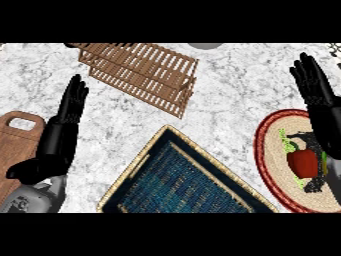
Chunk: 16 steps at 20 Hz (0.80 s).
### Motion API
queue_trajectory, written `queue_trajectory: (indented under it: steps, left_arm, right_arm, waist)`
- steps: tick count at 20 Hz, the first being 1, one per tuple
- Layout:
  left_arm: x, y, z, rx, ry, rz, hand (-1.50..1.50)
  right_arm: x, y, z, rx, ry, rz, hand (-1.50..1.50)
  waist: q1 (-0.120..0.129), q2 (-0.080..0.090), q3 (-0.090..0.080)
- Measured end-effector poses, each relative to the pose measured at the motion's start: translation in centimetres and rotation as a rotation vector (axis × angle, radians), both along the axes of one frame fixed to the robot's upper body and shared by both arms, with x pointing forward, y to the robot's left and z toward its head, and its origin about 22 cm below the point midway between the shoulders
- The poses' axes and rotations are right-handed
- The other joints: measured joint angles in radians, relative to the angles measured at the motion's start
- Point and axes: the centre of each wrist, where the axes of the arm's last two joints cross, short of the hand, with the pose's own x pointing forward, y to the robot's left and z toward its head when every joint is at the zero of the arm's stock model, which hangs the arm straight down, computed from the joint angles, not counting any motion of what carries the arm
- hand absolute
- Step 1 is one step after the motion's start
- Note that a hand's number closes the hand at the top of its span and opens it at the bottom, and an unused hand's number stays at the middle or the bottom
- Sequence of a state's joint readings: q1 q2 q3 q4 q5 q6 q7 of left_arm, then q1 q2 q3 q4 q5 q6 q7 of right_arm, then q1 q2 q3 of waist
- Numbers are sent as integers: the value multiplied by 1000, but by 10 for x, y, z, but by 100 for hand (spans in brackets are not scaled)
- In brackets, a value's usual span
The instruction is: Pick the bell pepper from the placemat and place it in the tiered shelf
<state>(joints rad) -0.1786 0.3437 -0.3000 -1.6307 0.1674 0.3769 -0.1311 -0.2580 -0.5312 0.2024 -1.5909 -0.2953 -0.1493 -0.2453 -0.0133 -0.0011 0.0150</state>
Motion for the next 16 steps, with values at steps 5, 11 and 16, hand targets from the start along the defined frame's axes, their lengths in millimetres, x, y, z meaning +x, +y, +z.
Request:
queue_trajectory:
  steps: [5,11,16]
  left_arm:
    - [-15,32,-36,-27,268,108,0]
    - [-37,59,-74,-112,572,195,0]
    - [-26,67,-70,-144,652,162,0]
  right_arm:
    - [-18,-66,5,-59,20,-219,150]
    - [-64,-170,-22,-213,296,-634,-150]
    - [-109,-219,-34,-201,361,-643,-150]
  waist:
    - [-24,0,-11]
    - [-54,10,-15]
    - [-26,0,-11]
